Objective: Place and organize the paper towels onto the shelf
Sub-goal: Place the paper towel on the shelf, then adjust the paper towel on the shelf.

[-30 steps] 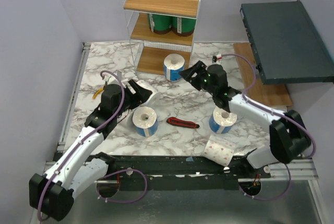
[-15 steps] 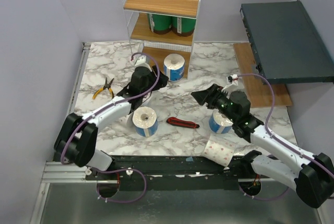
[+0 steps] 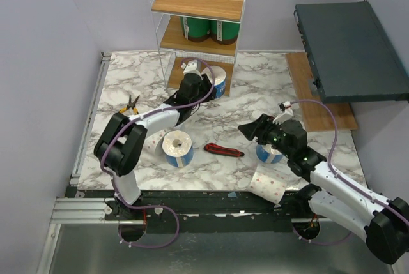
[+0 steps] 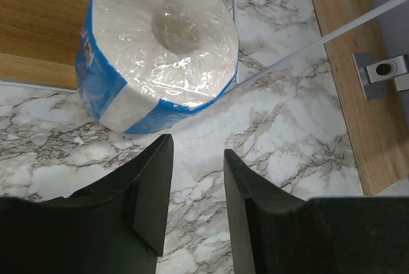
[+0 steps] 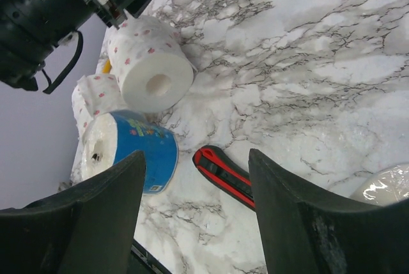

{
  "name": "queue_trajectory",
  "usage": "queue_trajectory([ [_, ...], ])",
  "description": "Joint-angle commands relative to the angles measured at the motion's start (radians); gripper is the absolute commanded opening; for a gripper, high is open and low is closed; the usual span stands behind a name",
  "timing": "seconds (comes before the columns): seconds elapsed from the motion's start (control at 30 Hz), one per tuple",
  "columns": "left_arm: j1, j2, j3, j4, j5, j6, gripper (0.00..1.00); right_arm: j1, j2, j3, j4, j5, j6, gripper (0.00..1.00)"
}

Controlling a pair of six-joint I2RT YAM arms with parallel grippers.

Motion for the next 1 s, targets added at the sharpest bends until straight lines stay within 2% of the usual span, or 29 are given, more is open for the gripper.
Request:
queue_trajectory([
  [0.0, -0.012, 0.090, 0.133, -0.105, -0.045, -0.016, 0.39, 0.000, -0.058, -0.010, -0.076, 0.018, -0.028, 0.69],
  [0.27, -0.011, 0.186, 0.215, -0.169, -0.056, -0.069, 0.38, -0.001, -0.143, 0.028, -0.168, 0.094, -0.069, 0.69],
  [0.57, -0.011, 0.265, 0.322, -0.184, -0.036, -0.070, 0.38, 0.000, -0.143, 0.041, -0.195, 0.106, -0.079, 0.69],
  [0.83, -0.009, 0.356, 0.491, -0.305, -0.004, -0.069, 0.39, 0.000, -0.147, 0.044, -0.225, 0.118, -0.081, 0.68],
  [0.97, -0.010, 0.330, 0.454, -0.278, -0.009, -0.085, 0.39, -0.001, -0.142, 0.052, -0.236, 0.120, -0.085, 0.68],
])
